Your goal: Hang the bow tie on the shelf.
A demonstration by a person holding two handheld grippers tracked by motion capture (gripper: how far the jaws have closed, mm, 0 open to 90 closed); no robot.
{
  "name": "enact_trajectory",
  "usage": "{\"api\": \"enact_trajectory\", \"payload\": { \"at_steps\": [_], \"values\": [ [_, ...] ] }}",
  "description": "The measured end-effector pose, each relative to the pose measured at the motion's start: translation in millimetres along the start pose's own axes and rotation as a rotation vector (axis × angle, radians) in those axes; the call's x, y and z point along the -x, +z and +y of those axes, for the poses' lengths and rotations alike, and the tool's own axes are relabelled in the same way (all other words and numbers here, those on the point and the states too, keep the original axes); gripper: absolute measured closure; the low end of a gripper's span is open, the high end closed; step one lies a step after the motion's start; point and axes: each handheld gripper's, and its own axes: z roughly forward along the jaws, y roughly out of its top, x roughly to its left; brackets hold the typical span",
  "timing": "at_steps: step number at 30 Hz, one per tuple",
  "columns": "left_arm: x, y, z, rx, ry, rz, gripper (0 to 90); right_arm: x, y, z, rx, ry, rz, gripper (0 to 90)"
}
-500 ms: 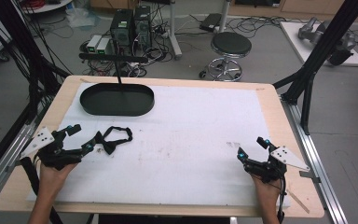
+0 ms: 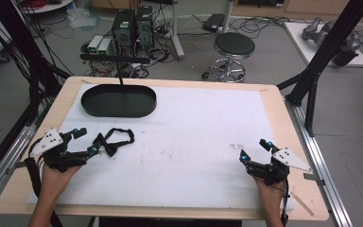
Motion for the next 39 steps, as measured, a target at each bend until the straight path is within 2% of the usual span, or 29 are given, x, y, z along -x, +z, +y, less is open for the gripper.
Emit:
{"api": "enact_trajectory", "payload": {
  "at_steps": [5,9,12,13,26,33,39],
  "values": [
    [0.5,5.0,-0.3,-0.034,0.016,-0.002,25.5,-0.4,0.2,-0.1,-0.005,0.001,0.000,10.1],
    [0.7,13.8,-2.4,-0.081,0.013,0.015,27.3,-0.4,1.0,-0.2,-0.009,-0.002,-0.002,10.1],
    [0.3,17.6,-3.3,-0.098,0.013,0.017,27.4,-0.7,1.2,-0.3,-0.012,0.003,-0.002,10.1],
    [0.1,23.6,-4.5,-0.126,0.003,0.003,27.4,-0.9,1.6,-0.3,-0.012,0.006,-0.005,10.1],
    [7.3,51.8,-9.9,-0.241,0.035,-0.042,31.6,-0.1,2.2,-0.4,-0.014,-0.009,-0.004,10.1],
    [9.5,60.1,-13.9,-0.294,0.050,-0.042,37.3,-0.7,2.4,-0.5,-0.017,-0.003,-0.005,10.1],
    [9.2,65.9,-17.9,-0.335,0.049,-0.034,37.2,-0.7,2.6,-0.5,-0.018,-0.005,-0.007,10.1]
  ]
}}
